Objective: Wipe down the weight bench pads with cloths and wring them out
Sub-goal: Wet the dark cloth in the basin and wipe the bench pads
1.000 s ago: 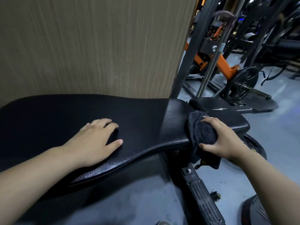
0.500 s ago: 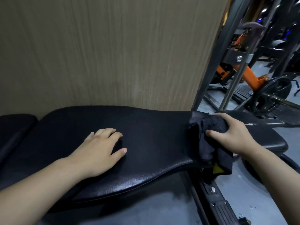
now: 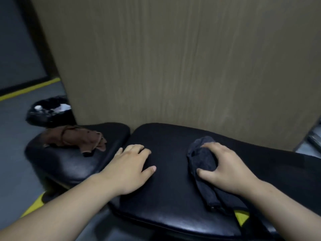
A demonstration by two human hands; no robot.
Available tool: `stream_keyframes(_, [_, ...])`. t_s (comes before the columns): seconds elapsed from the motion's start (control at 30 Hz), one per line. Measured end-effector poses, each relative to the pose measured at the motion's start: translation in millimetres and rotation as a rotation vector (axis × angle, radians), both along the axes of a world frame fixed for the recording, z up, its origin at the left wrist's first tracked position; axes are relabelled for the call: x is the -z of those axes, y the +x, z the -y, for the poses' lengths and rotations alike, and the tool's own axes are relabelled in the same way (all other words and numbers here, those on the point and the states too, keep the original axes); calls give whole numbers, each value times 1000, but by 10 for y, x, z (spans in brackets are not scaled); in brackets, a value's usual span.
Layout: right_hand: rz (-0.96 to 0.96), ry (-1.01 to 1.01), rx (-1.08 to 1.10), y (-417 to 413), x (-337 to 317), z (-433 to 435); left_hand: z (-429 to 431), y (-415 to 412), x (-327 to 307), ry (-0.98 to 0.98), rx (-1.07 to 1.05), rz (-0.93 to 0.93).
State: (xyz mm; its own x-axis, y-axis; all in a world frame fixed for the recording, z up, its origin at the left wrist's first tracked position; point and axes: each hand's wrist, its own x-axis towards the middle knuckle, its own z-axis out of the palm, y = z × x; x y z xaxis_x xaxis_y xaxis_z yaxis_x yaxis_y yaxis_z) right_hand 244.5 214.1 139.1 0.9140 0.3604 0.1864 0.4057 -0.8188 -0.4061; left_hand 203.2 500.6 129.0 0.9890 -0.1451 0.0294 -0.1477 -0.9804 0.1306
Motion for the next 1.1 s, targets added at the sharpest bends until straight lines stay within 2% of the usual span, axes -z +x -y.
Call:
stream_keyframes(0.23, [44, -81, -100, 156, 75, -1271, -780, -13, -128, 9, -160, 39])
stream_keyframes(0.43, [57, -43, -72, 276, 78, -1801, -1766, 173, -404, -36, -352, -5])
stream_keyframes(0.6, [-6, -134, -149, 402, 35, -1768, -2218, 385, -407, -20, -260, -109])
stream_keyframes(0.77, [-180, -278, -323, 588, -76, -1475, -2515, 518, -334, 9, -170, -122])
stream_keyframes(0.87, [-170, -379, -345, 695, -71, -1353, -2607, 588, -259, -35, -129, -138])
stream_keyframes(1.1, [-188, -221, -319, 700, 80, -1534, -2492, 632, -73, 122, -169, 46])
